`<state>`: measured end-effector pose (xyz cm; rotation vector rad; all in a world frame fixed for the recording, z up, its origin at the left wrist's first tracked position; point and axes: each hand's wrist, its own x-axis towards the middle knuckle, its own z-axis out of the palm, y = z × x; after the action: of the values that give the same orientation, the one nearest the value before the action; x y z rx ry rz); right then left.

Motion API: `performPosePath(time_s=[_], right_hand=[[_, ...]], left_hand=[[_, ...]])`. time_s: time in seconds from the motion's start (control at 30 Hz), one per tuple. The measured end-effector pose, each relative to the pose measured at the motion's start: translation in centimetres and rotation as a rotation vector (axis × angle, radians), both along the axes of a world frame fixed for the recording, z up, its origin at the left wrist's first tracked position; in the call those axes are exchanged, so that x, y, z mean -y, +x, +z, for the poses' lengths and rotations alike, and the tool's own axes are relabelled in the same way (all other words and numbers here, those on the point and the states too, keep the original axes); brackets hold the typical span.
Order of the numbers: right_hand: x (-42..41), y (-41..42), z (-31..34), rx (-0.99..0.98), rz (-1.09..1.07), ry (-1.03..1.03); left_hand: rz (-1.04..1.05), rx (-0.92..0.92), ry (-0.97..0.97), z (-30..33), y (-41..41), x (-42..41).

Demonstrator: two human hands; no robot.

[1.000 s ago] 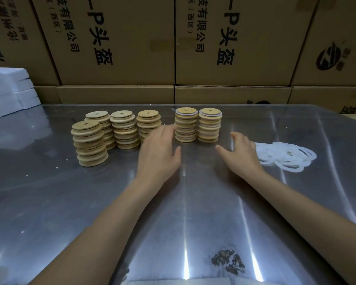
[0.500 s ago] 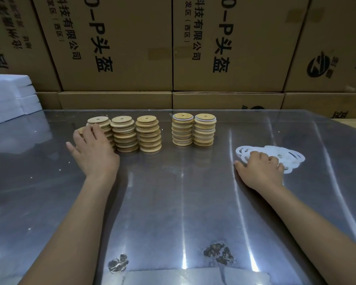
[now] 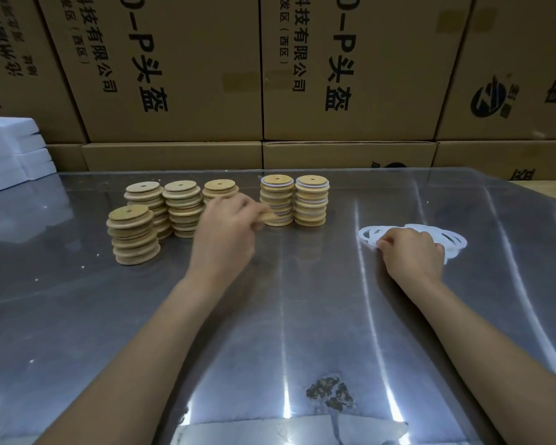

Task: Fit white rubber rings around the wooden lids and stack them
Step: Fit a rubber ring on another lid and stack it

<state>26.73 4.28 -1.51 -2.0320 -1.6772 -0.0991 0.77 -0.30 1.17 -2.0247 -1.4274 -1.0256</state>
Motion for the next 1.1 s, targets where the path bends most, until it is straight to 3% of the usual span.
performPosePath(time_s=[0.13,0.33,0.57,0.83,0.93,1.1], right_hand=[[0.0,-0.1,0.0,-0.022,0.028,0.053],[-0.1,-0.6,-0.1,-0.029,0.118,0.036],[-0.3,-0.4,-0.5,-0.065,0.116,0.005],[-0.7,-0.1,-0.6,-0.112,0.134,0.072],[-0.6,-0.3,-0.1,-0.232,0.149,0.182],[0.7,-2.5,0.9,-0.345,0.348,0.34]], left_hand=[[-0.186,-0.111,-0.149,-1.5,2.5,0.0],[-0.277,-0.033,-0.286,-2.5,2.9,-0.2],[-0.301,0.015,-0.489,-2.9,3.4,-0.2],[-0.298,0.095,-0.52,-2.9,3.3,-0.2],[-0.233,0.169,-0.541,-3.0,3.3,-0.5],[-0.216,0.361,-0.755,-3.6,3.3,-0.8]])
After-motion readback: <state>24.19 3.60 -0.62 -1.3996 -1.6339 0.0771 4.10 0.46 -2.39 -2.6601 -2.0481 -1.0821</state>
